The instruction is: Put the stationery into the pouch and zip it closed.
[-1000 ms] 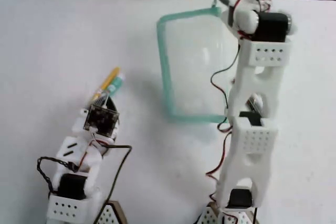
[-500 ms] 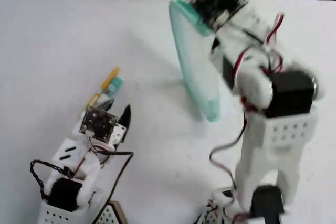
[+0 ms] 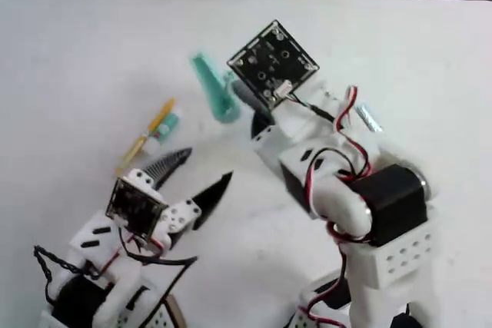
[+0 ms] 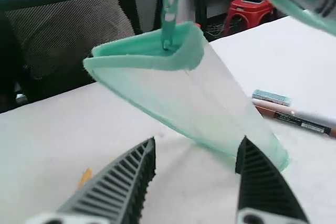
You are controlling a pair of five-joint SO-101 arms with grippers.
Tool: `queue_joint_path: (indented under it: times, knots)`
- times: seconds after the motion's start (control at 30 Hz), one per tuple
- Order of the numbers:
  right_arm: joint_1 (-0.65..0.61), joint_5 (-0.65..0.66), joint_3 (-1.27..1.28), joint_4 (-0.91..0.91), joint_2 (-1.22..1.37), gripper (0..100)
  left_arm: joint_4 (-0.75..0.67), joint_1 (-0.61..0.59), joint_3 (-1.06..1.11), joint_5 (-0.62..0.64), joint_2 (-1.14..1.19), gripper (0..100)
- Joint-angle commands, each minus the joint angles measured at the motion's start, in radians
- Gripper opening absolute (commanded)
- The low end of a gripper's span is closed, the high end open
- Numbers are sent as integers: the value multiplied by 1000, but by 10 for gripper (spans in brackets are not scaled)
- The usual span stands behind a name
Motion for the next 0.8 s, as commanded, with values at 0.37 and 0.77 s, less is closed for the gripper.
queue_joint_path:
  times: [0.37, 0.77]
  knots:
    - [-196, -78, 8, -93, -19, 18, -213, 13, 43, 124, 10, 252]
    - [-286, -71, 52, -114, -31, 18, -204, -194, 130, 172, 5, 252]
